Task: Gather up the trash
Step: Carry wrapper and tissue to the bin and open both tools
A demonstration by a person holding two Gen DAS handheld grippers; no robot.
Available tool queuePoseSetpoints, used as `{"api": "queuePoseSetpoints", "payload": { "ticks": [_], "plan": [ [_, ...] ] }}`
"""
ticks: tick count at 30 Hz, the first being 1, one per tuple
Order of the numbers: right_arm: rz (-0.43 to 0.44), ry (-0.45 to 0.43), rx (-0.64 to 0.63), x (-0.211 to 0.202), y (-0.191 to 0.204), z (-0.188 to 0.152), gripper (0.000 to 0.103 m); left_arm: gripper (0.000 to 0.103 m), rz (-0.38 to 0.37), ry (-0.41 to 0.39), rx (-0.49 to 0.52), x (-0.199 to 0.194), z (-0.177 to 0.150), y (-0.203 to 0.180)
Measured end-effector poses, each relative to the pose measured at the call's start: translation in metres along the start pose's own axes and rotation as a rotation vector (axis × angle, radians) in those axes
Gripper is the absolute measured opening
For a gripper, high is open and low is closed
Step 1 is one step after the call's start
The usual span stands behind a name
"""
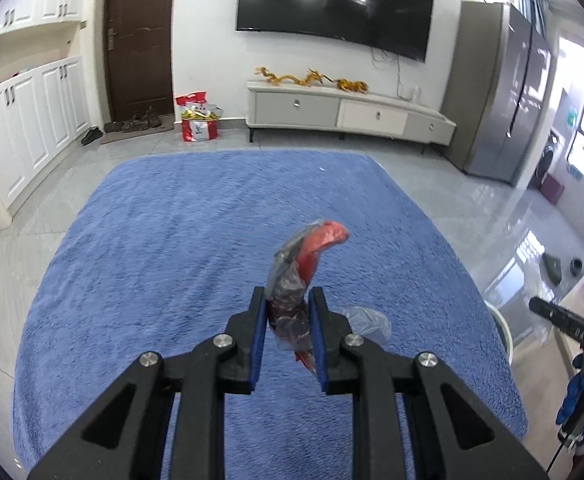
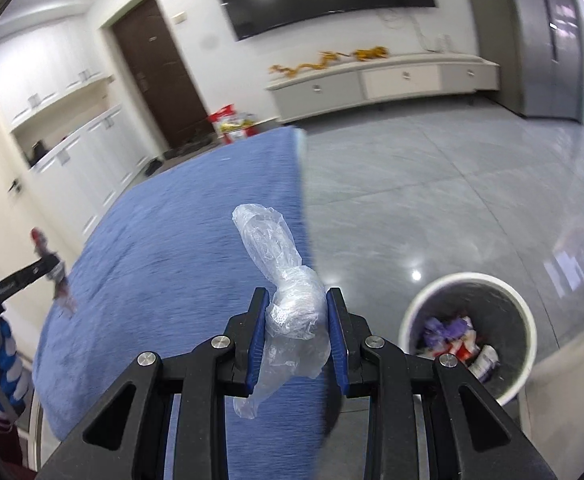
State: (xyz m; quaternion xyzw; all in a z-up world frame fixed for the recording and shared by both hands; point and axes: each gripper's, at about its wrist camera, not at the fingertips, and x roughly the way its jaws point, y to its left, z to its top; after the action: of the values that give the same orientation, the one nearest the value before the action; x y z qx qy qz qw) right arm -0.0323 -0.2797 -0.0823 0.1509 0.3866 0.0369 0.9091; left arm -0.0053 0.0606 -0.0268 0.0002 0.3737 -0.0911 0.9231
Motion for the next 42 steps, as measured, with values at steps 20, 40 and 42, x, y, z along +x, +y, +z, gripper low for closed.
{"api": "queuePoseSetpoints", "payload": {
  "ticks": [20, 40, 42],
  "plan": [
    [-0.101, 0.046, 0.317, 0.039, -0.146, -0.051, 0.029, 0.02, -0.115, 0.116, 0.372, 0.079, 0.007, -0.184],
    [-0.209, 0.075, 0.37, 0.08, -0.224, -0.051, 0.031, 0.021, -0.346, 0.387, 0.466, 0.199, -0.007, -0.37],
    [-0.217, 0.073, 0.38, 0.079, -0.228, -0.053, 0.033, 0.025, -0.368, 0.413, 0.448, 0.205, -0.008, -0.374]
  ]
}}
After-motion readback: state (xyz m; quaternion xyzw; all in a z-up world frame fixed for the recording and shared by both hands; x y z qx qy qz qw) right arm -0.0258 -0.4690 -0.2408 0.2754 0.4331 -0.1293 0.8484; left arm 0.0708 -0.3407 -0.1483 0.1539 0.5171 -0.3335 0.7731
